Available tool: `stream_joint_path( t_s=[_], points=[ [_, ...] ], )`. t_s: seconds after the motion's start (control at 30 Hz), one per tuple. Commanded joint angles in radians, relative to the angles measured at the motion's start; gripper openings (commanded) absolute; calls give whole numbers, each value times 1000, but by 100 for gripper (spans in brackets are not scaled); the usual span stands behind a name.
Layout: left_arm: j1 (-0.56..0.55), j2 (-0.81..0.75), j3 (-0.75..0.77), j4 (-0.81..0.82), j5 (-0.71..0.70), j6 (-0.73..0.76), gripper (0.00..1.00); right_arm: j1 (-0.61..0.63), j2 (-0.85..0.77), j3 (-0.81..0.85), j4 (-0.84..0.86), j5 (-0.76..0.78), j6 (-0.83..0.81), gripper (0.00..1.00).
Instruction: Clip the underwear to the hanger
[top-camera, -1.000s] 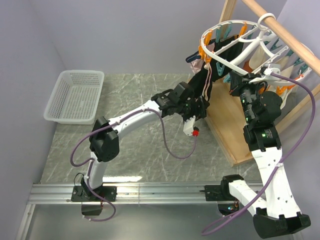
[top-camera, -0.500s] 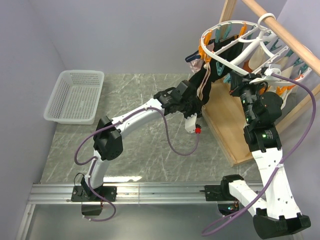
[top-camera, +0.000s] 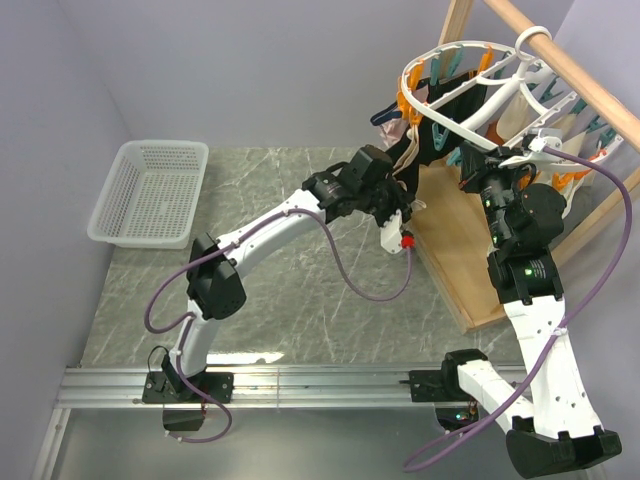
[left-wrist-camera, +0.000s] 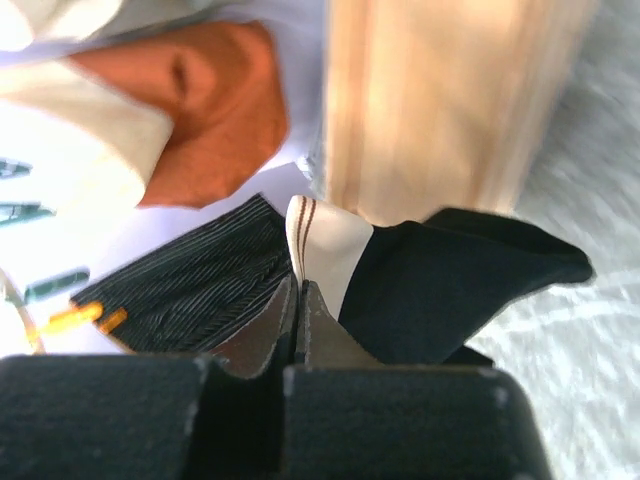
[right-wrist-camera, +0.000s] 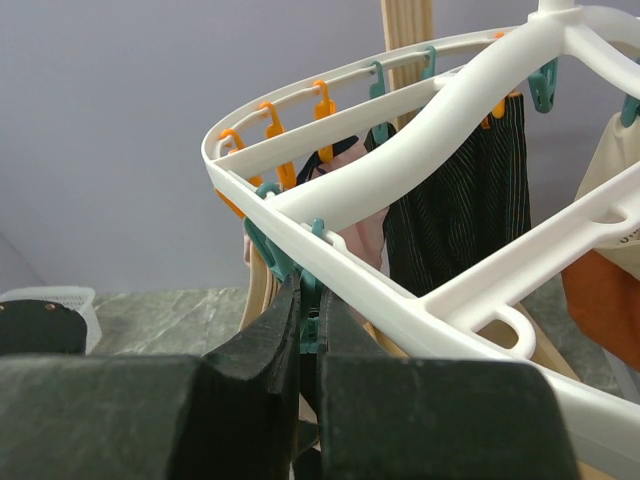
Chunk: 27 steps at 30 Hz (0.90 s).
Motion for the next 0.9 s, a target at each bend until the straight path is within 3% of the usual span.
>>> stream_joint_path(
  t_s=[0.0, 0.13, 0.33, 0.57, 0.87],
  points=[
    [21, -87, -53, 245, 102, -230, 0, 5, -12, 2, -7, -70, -9, 0],
    [24, -178, -284, 565, 99, -358, 0, 4, -7, 4, -5, -68, -2, 0],
    [35, -219, -357, 817, 88, -539, 0, 4, -4, 1, -2, -70, 2, 0],
    [36, -218, -342, 913, 82, -633, 0, 4, 2, 4, 1, -71, 6, 0],
    [38, -218, -322, 935, 99, -636, 0, 4, 9, 11, -2, -79, 0, 0]
  ],
)
